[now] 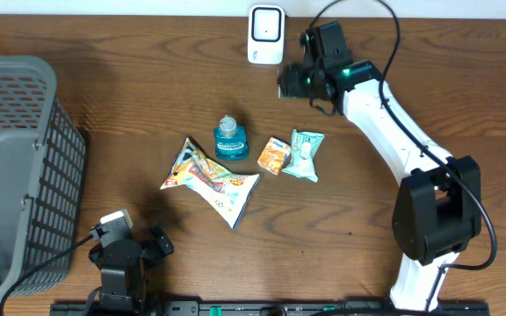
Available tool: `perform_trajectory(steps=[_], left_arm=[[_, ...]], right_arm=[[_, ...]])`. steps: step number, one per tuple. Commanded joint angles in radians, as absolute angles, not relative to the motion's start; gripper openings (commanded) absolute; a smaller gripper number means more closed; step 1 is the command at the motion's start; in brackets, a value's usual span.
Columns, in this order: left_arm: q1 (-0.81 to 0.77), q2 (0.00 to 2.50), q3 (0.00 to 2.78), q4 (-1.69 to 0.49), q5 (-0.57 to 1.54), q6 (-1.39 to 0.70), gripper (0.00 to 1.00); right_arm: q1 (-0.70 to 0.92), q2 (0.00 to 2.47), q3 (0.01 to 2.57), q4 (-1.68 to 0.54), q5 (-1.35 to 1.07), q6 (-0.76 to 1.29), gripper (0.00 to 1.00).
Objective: Scan the item barcode
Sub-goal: 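Hold the dark green box in front of the scanner window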
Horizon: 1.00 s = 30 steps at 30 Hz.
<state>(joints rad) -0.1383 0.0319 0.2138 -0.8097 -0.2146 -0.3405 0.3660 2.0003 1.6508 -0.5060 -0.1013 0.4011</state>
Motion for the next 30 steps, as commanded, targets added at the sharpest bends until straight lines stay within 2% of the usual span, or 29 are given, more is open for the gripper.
perform_trajectory(steps=[1, 9, 14, 17, 18, 19, 20, 30], left_arm=[[-0.136, 0.031, 0.215, -0.882, -0.22, -0.319, 0.98], [-0.136, 0.031, 0.215, -0.882, -0.22, -0.319, 0.98], [-0.136, 0.031, 0.215, -0.882, -0.22, -0.319, 0.98], [-0.136, 0.031, 0.215, -0.882, -0.22, -0.319, 0.98], [-0.136, 0.031, 0.215, -0.882, -0.22, -0.319, 0.98], [-0.136, 0.031, 0.215, -0.882, -0.22, -0.319, 0.98], [-0.136, 0.031, 0.215, -0.882, -0.22, -0.319, 0.98], [-0.136, 0.031, 0.215, -0.882, -0.22, -0.319, 0.98]], right_arm=[[0.386, 2.004, 1.667, -0.368, 0.022, 0.394, 0.41], [0.394, 2.122, 1.667, 0.063, 0.028, 0.175, 0.46], [0.395, 2.249, 1.667, 0.34, 0.027, 0.052, 0.55], [0.395, 2.305, 1.669, 0.471, 0.027, 0.047, 0.49], [0.395, 2.321, 1.67, 0.506, 0.027, 0.047, 0.43], [0.395, 2.335, 1.671, 0.532, 0.027, 0.047, 0.43], [0.395, 2.349, 1.674, 0.555, 0.027, 0.047, 0.38], [0.394, 2.42, 1.791, 0.554, 0.016, 0.047, 0.43]])
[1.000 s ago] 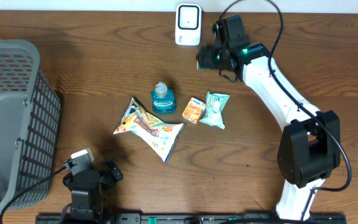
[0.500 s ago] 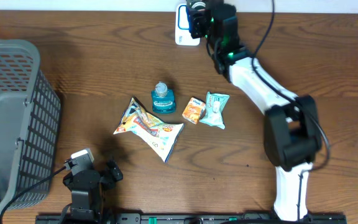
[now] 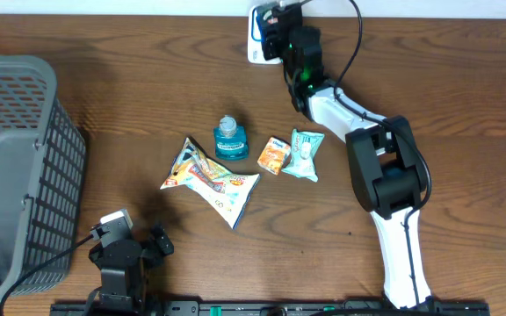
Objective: Scan the item barcode
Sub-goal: 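Hold the dark green box in front of the scanner window, then carry the dark green box away to the right of the table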
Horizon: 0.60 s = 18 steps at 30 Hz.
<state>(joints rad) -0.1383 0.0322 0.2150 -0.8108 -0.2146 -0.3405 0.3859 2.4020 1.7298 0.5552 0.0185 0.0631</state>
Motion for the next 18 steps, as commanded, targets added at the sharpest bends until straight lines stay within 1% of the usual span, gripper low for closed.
perform_trajectory(steps=[1, 5, 10, 12, 16, 18], left_arm=[[-0.136, 0.031, 0.215, -0.882, -0.22, -0.319, 0.98], [-0.136, 0.031, 0.215, -0.882, -0.22, -0.319, 0.98], [-0.136, 0.031, 0.215, -0.882, -0.22, -0.319, 0.98], [-0.136, 0.031, 0.215, -0.882, -0.22, -0.319, 0.97], [-0.136, 0.031, 0.215, -0.882, -0.22, -0.319, 0.98], [-0.136, 0.031, 0.215, -0.882, -0.22, -0.319, 0.97]], right_arm=[[0.394, 2.42, 1.798, 0.549, 0.016, 0.047, 0.43], [0.386, 2.42, 1.828, 0.504, 0.016, 0.048, 0.41], [0.369, 2.374, 1.852, 0.368, 0.014, 0.075, 0.37], [0.354, 2.339, 1.852, 0.313, 0.016, 0.074, 0.37], [0.302, 2.242, 1.852, 0.148, 0.017, 0.073, 0.39], [0.265, 2.187, 1.852, 0.037, 0.032, 0.072, 0.37]])
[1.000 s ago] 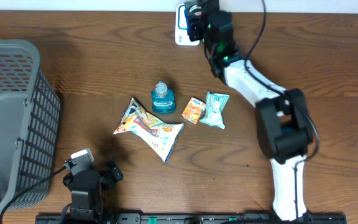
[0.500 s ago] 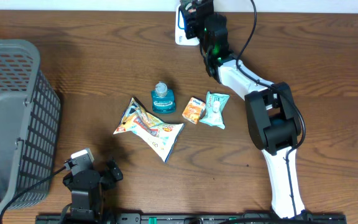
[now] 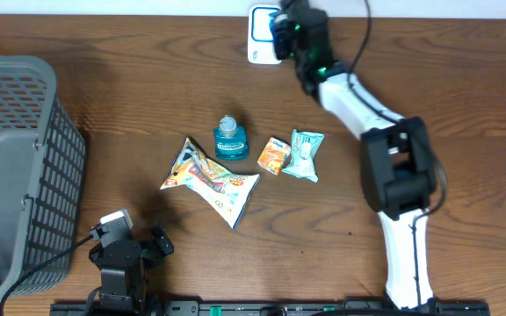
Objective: Scan the item barcode
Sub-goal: 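Carry the dark green box away to the right of the table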
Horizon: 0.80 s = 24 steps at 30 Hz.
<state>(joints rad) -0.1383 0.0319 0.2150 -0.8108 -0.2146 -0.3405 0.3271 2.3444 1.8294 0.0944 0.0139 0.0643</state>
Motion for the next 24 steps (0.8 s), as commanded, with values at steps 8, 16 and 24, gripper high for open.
perform_trajectory(steps=[8, 16, 24], left_arm=[[-0.136, 0.031, 0.215, -0.882, -0.22, -0.319, 0.98], [-0.136, 0.031, 0.215, -0.882, -0.22, -0.319, 0.98], [-0.136, 0.031, 0.215, -0.882, -0.22, -0.319, 0.98]], right_arm=[[0.048, 2.074, 1.852, -0.331, 0.149, -0.017, 0.38], [-0.274, 2.129, 1.851, -0.495, 0.174, -0.023, 0.41], [-0.545, 2.218, 1.851, -0.524, 0.063, 0.015, 0.41]])
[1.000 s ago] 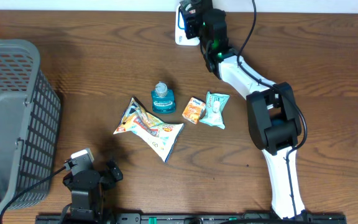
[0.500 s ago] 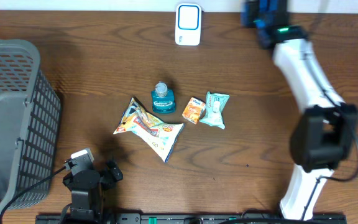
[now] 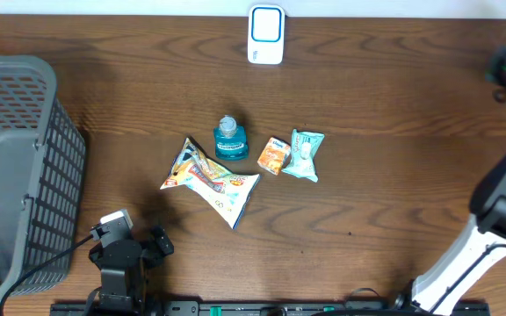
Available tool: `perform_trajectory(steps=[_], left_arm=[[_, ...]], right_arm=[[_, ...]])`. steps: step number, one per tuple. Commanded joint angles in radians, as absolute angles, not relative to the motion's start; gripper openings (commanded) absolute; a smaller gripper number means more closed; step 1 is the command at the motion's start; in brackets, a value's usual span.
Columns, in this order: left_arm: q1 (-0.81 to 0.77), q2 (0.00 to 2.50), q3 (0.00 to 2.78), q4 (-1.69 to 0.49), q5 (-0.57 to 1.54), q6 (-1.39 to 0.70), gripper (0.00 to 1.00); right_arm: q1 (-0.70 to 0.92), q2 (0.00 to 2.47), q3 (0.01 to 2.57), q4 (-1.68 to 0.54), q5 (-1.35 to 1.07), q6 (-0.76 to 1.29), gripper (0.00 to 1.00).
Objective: Scan the item barcode
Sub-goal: 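Carry the dark green box away to the right of the table, then swing the right gripper back over the items near the scanner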
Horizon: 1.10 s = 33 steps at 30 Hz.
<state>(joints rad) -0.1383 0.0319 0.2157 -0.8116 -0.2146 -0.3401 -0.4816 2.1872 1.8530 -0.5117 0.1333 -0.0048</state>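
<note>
The white barcode scanner (image 3: 265, 35) stands at the back edge of the table, uncovered. In the middle lie a blue bottle (image 3: 230, 139), an orange packet (image 3: 274, 155), a mint-green packet (image 3: 305, 154) and a colourful chip bag (image 3: 209, 181). My right gripper (image 3: 502, 67) is at the far right edge, well away from the items; its fingers are too dark and cut off to read. My left gripper (image 3: 158, 243) rests low at the front left, apart from everything, its state unclear.
A grey plastic basket (image 3: 25, 167) fills the left side of the table. The right arm's white links (image 3: 499, 211) run down the right edge to its base at the front.
My right arm has left the scanner at the back centre and is now at the far right edge. The scanner stands uncovered in the same place. The items and left arm are unmoved.
My right gripper was first just right of the scanner, then over it, and stayed at it a moment later. Now it is away at the right edge with nothing seen in it. The four items and the left arm kept their places throughout.
</note>
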Motion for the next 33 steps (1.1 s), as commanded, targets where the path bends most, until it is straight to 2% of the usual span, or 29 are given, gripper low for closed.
perform_trajectory(steps=[1, 5, 10, 11, 12, 14, 18, 26, 30, 33], left_arm=[[-0.136, 0.031, 0.215, -0.882, -0.22, -0.319, 0.98], [-0.136, 0.031, 0.215, -0.882, -0.22, -0.319, 0.98], [-0.136, 0.031, 0.215, -0.882, -0.22, -0.319, 0.98], [-0.136, 0.031, 0.215, -0.882, -0.22, -0.319, 0.98], [-0.136, 0.031, 0.215, -0.882, -0.22, -0.319, 0.98], [-0.136, 0.031, 0.215, -0.882, -0.22, -0.319, 0.98], [-0.136, 0.031, 0.215, -0.882, -0.22, -0.319, 0.98], [-0.136, 0.031, 0.215, -0.882, -0.22, -0.319, 0.98], [-0.136, 0.031, 0.215, -0.882, -0.22, -0.319, 0.98], [-0.136, 0.031, 0.215, -0.882, -0.22, -0.319, 0.98]], right_arm=[[-0.564, 2.229, 1.851, -0.529, 0.06, 0.015, 0.42], [-0.63, 2.275, 1.851, -0.558, 0.062, 0.014, 0.45], [-0.68, 2.279, 1.851, -0.574, 0.061, 0.019, 0.45], [-0.684, 2.272, 1.851, -0.575, 0.06, 0.023, 0.49], [-0.688, 2.265, 1.851, -0.575, 0.06, 0.023, 0.61], [-0.688, 2.244, 1.851, -0.576, 0.06, 0.023, 0.99], [-0.675, 2.185, 1.851, -0.594, -0.018, 0.056, 0.99], [-0.619, 2.022, 1.851, -0.628, -0.427, 0.1, 0.99], [-0.537, 1.94, 1.851, -0.63, -0.623, 0.089, 0.99], [-0.45, 1.883, 1.851, -0.648, -0.643, 0.065, 0.99]])
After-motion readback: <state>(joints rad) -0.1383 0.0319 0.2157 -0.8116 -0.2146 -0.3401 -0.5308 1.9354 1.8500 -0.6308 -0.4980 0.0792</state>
